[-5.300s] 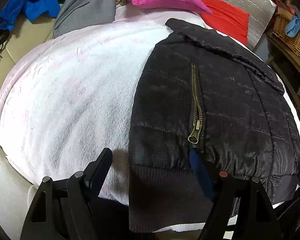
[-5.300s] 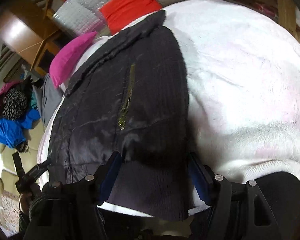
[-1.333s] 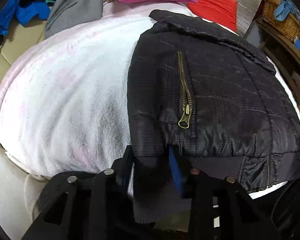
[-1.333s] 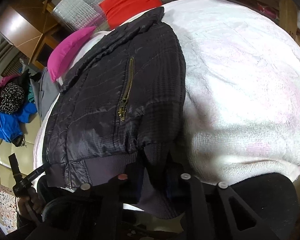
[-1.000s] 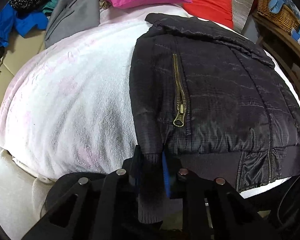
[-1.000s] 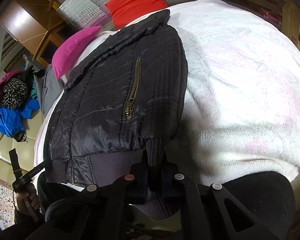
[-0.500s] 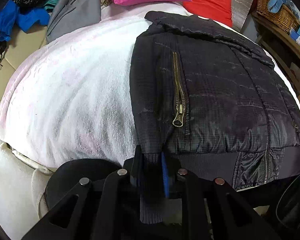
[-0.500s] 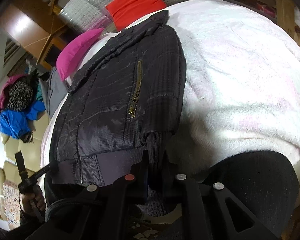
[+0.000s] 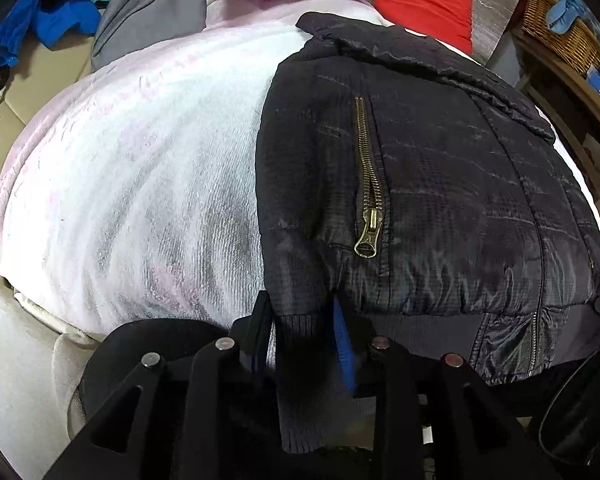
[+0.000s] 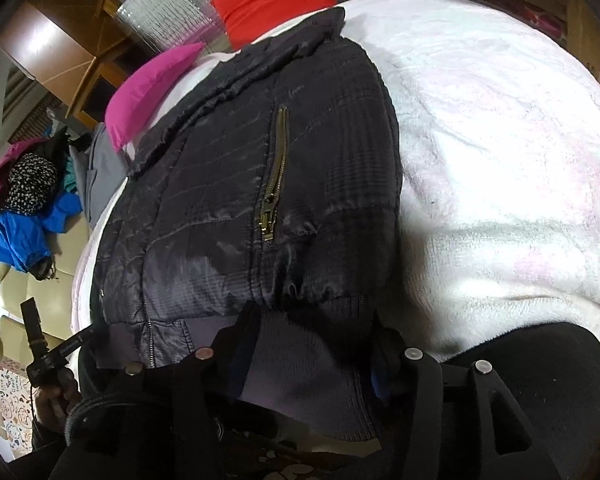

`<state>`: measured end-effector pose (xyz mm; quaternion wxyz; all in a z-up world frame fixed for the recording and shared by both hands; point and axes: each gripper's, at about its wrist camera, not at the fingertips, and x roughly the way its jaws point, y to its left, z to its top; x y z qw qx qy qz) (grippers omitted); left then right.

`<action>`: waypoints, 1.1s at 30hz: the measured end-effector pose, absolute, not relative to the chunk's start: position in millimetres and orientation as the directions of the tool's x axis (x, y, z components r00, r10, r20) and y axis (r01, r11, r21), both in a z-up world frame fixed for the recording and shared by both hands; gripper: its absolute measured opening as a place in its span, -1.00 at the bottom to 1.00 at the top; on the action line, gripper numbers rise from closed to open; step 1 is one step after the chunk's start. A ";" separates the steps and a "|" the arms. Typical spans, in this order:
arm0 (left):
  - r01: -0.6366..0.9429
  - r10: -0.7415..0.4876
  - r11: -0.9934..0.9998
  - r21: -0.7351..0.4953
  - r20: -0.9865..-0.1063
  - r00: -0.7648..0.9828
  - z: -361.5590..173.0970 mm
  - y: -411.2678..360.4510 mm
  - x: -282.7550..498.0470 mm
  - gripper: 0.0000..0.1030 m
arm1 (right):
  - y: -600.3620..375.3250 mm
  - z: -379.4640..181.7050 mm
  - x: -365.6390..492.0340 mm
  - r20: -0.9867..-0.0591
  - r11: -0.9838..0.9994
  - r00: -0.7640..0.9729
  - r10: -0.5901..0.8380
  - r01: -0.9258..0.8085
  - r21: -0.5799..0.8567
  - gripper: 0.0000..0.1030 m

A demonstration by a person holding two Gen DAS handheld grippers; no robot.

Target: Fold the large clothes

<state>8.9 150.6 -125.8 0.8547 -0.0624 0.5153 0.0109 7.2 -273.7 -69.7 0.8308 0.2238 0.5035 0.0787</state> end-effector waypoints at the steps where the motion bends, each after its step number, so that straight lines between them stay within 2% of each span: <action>1: -0.079 -0.047 0.992 -0.095 -0.882 0.468 -125.7 150.1 9.0 -0.40 | -276.4 -71.2 7.1 -0.806 0.889 0.478 0.349 0.104 0.446 -0.58; 4: -0.066 -0.050 0.994 -0.092 -0.879 0.475 -124.9 149.6 6.7 -0.56 | -285.9 -73.9 4.1 -0.795 0.868 0.474 0.379 0.116 0.483 -0.77; 9: -0.047 -0.072 0.993 -0.109 -0.870 0.489 -119.2 151.9 0.4 -0.66 | -285.3 -65.3 -0.5 -0.779 0.860 0.476 0.409 0.084 0.503 -0.81; 24: -0.010 -0.126 0.988 -0.154 -0.841 0.527 -91.9 165.4 -28.5 -0.68 | -305.1 -37.0 -21.0 -0.677 0.777 0.494 0.546 0.004 0.629 -0.83; 33: -0.028 -0.148 0.982 -0.185 -0.857 0.494 -110.2 170.5 -0.2 -0.66 | -310.2 -61.5 -2.2 -0.673 0.744 0.470 0.572 0.050 0.667 -0.75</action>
